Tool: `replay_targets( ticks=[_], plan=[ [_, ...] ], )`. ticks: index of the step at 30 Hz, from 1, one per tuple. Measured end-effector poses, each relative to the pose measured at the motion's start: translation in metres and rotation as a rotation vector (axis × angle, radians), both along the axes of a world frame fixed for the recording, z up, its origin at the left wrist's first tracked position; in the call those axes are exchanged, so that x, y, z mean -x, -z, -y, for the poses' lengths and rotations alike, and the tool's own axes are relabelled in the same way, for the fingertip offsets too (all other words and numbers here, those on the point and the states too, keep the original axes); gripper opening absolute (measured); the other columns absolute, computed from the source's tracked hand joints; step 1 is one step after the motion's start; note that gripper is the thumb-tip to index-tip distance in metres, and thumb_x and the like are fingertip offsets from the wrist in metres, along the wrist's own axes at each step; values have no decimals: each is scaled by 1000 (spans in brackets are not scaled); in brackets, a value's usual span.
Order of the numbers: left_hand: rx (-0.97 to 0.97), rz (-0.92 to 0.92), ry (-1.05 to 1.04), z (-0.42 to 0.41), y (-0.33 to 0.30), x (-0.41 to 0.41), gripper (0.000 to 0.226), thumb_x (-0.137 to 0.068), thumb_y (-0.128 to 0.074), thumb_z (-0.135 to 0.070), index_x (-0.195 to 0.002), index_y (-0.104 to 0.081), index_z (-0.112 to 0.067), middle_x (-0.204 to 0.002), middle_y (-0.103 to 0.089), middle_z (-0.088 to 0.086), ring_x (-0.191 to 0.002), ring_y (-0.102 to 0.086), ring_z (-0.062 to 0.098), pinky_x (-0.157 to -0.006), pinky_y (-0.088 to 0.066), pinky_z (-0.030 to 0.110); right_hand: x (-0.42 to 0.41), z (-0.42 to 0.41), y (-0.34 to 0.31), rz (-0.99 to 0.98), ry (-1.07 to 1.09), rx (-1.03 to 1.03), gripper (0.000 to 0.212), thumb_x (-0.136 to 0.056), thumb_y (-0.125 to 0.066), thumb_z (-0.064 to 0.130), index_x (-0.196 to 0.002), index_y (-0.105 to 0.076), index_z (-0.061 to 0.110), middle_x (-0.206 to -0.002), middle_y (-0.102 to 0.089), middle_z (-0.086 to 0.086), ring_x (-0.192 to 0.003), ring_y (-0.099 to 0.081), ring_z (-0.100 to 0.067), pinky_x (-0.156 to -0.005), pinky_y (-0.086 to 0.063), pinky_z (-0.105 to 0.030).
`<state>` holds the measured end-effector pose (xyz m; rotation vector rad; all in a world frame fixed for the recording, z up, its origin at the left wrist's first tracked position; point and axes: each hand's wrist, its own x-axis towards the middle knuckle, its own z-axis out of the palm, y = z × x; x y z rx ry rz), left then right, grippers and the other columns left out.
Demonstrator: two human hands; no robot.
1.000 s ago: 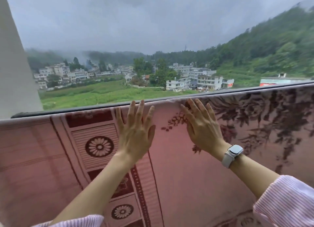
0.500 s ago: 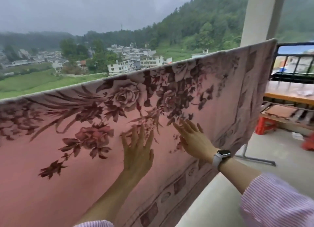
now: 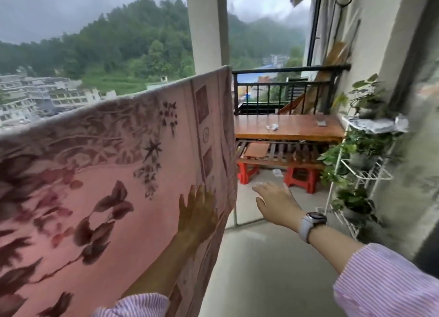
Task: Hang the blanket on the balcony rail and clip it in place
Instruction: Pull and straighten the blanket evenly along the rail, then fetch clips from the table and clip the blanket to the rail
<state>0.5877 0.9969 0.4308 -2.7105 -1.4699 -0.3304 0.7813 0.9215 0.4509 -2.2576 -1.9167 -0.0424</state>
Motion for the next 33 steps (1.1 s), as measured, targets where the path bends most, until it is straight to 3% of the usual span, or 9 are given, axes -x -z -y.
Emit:
replay_targets(
  ticks=[3,4,7,9,19,23,26,33],
  plan=[
    [-52,87,121,-58,-6,-78,49,-86,-29,-34,-133,-30,-23,-146,-31,11,-134,-29,32,-105,-27,49,-61,-38,-5,-67,51,-32,39,-94,-34,23,-132,-40,22,-140,-43,0,-131,-32,-19,-107,-19,-37],
    [-58,75,162,-74,-7,-104,49,-86,-30,-33,-133,-29,-23,-146,-31,12,-133,-31,33,-104,-30,48,-84,-50,-3,-81,65,-41,39,-94,-34,23,-132,-40,22,-140,-42,1,-130,-32,-19,-106,-19,-37],
    [-4,42,221,-126,2,-185,53,-93,-36,-31,-142,-16,-21,-154,-11,7,-141,-8,27,-112,-16,45,-159,-91,8,-114,113,-53,38,-94,-33,23,-131,-42,22,-138,-45,0,-129,-34,-18,-108,-23,-39],
    [-24,68,243,-161,7,-241,55,-93,-37,-32,-142,-15,-22,-154,-9,6,-142,-5,26,-114,-13,46,-213,-122,18,-123,142,-71,37,-94,-32,23,-129,-44,21,-135,-48,0,-129,-35,-17,-109,-23,-41],
    [-24,178,192,-344,-17,-474,54,-89,-43,-32,-139,-26,-21,-150,-25,4,-140,-17,22,-113,-16,48,-459,-310,-11,-143,133,-116,38,-94,-34,23,-130,-44,20,-136,-47,-2,-127,-38,-20,-106,-30,-35],
    [-31,217,158,-419,-6,-519,61,-79,-31,-41,-136,-36,-19,-143,-39,7,-130,-37,28,-104,-33,45,-511,-395,2,-172,71,-96,37,-94,-36,22,-129,-45,19,-135,-48,-1,-127,-38,-19,-105,-31,-35],
    [54,249,105,-486,29,-550,55,-80,-34,-33,-133,-41,-17,-132,-49,11,-119,-46,33,-94,-42,45,-548,-462,29,-196,43,-62,36,-94,-37,24,-129,-45,21,-134,-48,0,-127,-37,-19,-105,-30,-35],
    [248,186,24,-664,97,-645,52,-88,-41,-34,-137,-33,-18,-144,-34,7,-131,-34,28,-104,-35,45,-640,-639,86,-365,128,26,36,-93,-38,21,-127,-48,17,-133,-50,-5,-124,-42,-24,-103,-35,-37]
  ],
)
